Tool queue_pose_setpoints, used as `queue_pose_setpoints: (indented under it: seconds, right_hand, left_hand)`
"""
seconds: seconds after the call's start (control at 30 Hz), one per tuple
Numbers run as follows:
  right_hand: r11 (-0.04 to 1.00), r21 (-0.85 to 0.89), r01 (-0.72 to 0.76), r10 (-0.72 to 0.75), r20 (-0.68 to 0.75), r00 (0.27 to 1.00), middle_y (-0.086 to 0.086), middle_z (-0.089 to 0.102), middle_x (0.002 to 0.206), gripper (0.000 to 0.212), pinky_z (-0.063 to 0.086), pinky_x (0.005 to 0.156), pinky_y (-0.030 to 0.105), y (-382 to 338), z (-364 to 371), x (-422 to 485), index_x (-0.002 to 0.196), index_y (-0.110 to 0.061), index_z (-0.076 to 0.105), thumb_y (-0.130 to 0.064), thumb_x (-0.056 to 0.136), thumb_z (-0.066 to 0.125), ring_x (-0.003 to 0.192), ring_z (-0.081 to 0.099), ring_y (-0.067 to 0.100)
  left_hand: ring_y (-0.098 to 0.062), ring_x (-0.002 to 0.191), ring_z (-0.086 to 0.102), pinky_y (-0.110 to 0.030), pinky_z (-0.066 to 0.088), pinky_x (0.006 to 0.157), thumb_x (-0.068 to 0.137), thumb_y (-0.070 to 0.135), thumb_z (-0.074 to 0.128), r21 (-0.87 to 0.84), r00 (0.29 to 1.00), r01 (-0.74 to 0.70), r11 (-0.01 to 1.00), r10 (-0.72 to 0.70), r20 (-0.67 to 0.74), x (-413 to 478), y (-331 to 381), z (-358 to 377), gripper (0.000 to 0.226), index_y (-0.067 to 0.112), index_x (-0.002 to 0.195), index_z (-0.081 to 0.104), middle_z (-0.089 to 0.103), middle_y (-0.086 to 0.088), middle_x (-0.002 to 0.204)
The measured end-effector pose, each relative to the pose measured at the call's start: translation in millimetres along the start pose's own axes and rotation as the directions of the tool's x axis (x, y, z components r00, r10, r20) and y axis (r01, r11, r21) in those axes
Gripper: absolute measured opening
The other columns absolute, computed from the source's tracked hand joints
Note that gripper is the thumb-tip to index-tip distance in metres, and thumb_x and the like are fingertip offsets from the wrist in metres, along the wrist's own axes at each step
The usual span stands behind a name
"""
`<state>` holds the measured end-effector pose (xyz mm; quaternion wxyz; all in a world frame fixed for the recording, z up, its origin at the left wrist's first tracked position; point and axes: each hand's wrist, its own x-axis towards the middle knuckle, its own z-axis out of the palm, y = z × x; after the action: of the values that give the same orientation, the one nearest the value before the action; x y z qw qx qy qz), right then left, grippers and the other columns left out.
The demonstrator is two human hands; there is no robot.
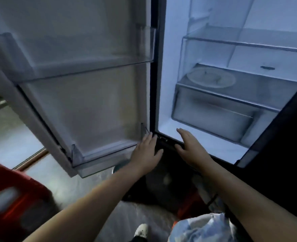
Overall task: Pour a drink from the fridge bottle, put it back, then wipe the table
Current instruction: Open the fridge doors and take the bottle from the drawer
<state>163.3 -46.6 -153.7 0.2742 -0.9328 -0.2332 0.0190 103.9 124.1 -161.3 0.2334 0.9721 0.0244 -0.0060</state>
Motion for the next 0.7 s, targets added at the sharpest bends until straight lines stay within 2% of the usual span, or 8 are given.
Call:
queue_pose_setpoints:
  seconds: [0.13,0.3,0.37,0.43,0.5,0.57,0.63,0.7]
  right_hand:
    - [0.981,0.017,-0.192,0.193,-0.112,0.975,0.006,0.027,0.154,0.059,0.018,0.112,0.027,50.5,-40.4,-0.3,0.147,-0.010,0.026,-0.021,0.095,0.049,0.142,0.024,0.018]
    - [0.929,0.100,-0.357,0.371,-0.231,0.900,0.003,0.027,0.154,0.057,0.021,0.111,0.029,95.8,-77.5,12.7,0.147,-0.014,0.026,-0.024,0.095,0.048,0.141,0.025,0.018]
    - [0.889,0.203,-0.410,0.452,-0.253,0.855,0.002,0.027,0.154,0.057,0.021,0.111,0.028,110.4,-88.2,27.0,0.147,-0.014,0.026,-0.024,0.096,0.048,0.141,0.025,0.017]
    - [0.813,0.389,-0.433,0.553,-0.282,0.784,0.001,0.031,0.152,0.056,0.022,0.109,0.026,123.4,-94.1,43.4,0.146,-0.014,0.029,-0.024,0.096,0.049,0.139,0.029,0.015]
    - [0.638,0.666,-0.386,0.683,-0.257,0.684,-0.001,0.037,0.148,0.053,0.026,0.107,0.025,135.4,-94.1,59.5,0.145,-0.013,0.033,-0.023,0.096,0.050,0.136,0.034,0.014]
    - [0.316,0.926,-0.205,0.795,-0.141,0.590,0.002,0.041,0.146,0.050,0.031,0.109,0.029,145.7,-90.9,74.8,0.143,-0.011,0.035,-0.022,0.096,0.050,0.134,0.039,0.017]
    - [-0.010,0.999,0.050,0.844,-0.018,0.537,0.011,0.039,0.146,0.048,0.036,0.108,0.034,152.4,-89.5,87.2,0.141,-0.005,0.035,-0.020,0.097,0.048,0.133,0.042,0.023]
    - [-0.188,0.955,0.232,0.862,0.047,0.504,0.018,0.038,0.145,0.041,0.036,0.109,0.037,156.3,-91.0,96.3,0.135,-0.002,0.040,-0.018,0.098,0.046,0.132,0.042,0.030]
  left_hand:
    - [-0.015,0.146,0.012,-0.028,0.011,0.116,0.100,0.037,0.039,-0.320,0.999,-0.009,0.947,0.022,0.036,68.8,41.5,1.9,0.060,0.013,0.151,0.018,0.014,-0.003,0.159]
    - [-0.018,0.142,0.026,-0.029,0.020,0.111,0.101,0.039,0.038,-0.581,0.996,0.030,0.813,0.025,0.086,155.8,85.0,3.9,0.056,0.015,0.150,0.026,0.027,-0.003,0.155]
    - [-0.016,0.142,0.026,-0.030,0.018,0.114,0.101,0.040,0.037,-0.743,0.988,0.114,0.659,0.001,0.153,187.1,98.1,7.6,0.055,0.015,0.149,0.029,0.029,0.001,0.155]
    - [-0.016,0.142,0.027,-0.033,0.018,0.117,0.101,0.042,0.035,-0.862,0.966,0.239,0.447,-0.019,0.259,215.6,108.5,14.5,0.056,0.014,0.149,0.027,0.027,-0.002,0.155]
    - [-0.021,0.143,0.025,-0.034,0.016,0.117,0.102,0.042,0.030,-0.911,0.932,0.360,0.202,-0.029,0.362,238.9,116.6,20.8,0.058,0.011,0.150,0.020,0.024,-0.008,0.156]
    - [-0.026,0.143,0.024,-0.036,0.017,0.116,0.101,0.044,0.026,-0.888,0.889,0.454,-0.067,-0.027,0.457,257.4,118.4,24.7,0.062,0.007,0.150,0.016,0.022,-0.014,0.156]
    - [-0.030,0.143,0.022,-0.040,0.017,0.116,0.100,0.045,0.024,-0.810,0.851,0.500,-0.307,0.000,0.525,271.1,113.7,28.9,0.066,0.004,0.150,0.013,0.020,-0.018,0.156]
    - [-0.033,0.143,0.023,-0.043,0.019,0.116,0.100,0.046,0.021,-0.725,0.826,0.510,-0.462,0.028,0.563,281.6,105.9,34.1,0.067,0.001,0.149,0.013,0.021,-0.020,0.155]
